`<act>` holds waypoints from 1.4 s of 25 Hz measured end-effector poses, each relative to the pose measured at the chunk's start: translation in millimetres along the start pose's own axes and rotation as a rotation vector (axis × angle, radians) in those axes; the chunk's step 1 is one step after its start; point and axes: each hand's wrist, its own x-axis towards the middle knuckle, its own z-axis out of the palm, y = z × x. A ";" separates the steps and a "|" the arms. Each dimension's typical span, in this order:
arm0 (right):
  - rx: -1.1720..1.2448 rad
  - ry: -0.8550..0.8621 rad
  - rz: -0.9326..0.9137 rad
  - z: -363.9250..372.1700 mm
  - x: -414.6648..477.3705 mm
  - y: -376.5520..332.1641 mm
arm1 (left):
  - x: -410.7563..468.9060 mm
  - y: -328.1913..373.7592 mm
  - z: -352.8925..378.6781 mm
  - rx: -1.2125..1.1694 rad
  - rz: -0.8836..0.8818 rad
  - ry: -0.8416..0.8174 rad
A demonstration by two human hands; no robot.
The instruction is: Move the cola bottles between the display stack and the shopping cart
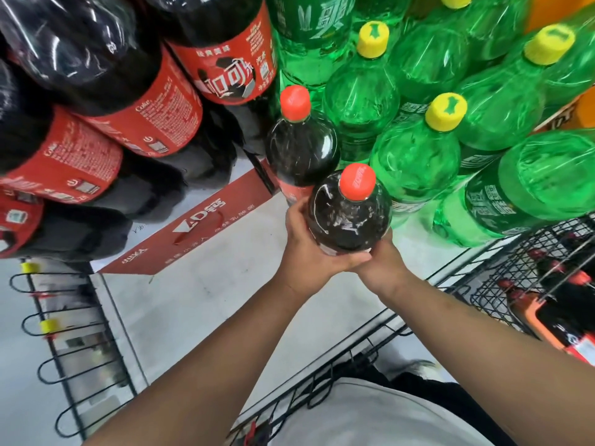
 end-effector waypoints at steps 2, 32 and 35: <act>-0.016 -0.010 -0.009 0.8 1.6 1.2 | -0.7 0.1 -0.5 0.024 -0.013 0.005; -0.833 -0.053 -0.262 -96.4 -89.0 -32.4 | -80.7 59.8 2.2 0.408 -0.110 -0.035; -0.859 -0.055 -0.308 -119.9 -107.9 -28.8 | -112.8 71.3 30.8 0.473 -0.167 -0.095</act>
